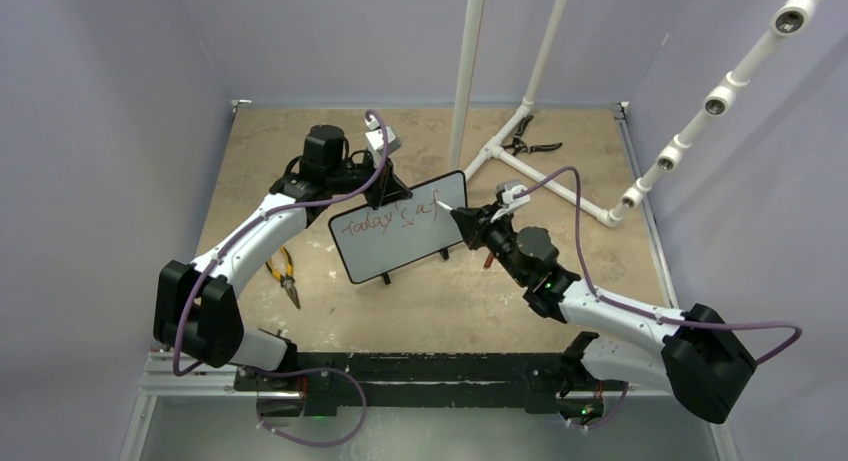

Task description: Write a sentence on the whiteboard

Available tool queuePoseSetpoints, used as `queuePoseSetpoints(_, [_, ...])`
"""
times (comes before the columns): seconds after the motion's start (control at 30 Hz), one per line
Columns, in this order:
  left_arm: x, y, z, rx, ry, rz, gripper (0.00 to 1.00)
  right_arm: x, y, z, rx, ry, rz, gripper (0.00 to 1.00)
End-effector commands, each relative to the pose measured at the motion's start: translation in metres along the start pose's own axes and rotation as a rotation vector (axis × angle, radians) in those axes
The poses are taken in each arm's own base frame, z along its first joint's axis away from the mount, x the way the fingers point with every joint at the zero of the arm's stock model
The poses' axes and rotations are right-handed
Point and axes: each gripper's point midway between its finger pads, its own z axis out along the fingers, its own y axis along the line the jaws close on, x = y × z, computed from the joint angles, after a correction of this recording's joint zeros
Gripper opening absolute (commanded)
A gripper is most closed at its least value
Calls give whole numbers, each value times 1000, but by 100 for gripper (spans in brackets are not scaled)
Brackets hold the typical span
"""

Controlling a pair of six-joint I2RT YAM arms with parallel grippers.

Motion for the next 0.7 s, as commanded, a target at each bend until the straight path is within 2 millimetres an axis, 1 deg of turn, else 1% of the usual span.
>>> queuePoseSetpoints(0.0, [1,-13,-2,42,-1,19,0,-29,0,-3,1,-96,-19,0])
queuePoseSetpoints(0.1, [1,-12,-2,39,-3,21,0,-29,1,-11,-12,-106,-16,0])
queuePoseSetpoints(0.17, [1,-12,-2,39,-3,21,0,-28,-2,-11,-1,-104,-17,0])
queuePoseSetpoints(0.47, [1,-13,-2,42,-3,19,0,-28,-4,-4,20,-99,-18,0])
queuePoseSetpoints(0.67, [2,-12,-2,42,-1,17,0,-29,0,0,7,-100,-19,0])
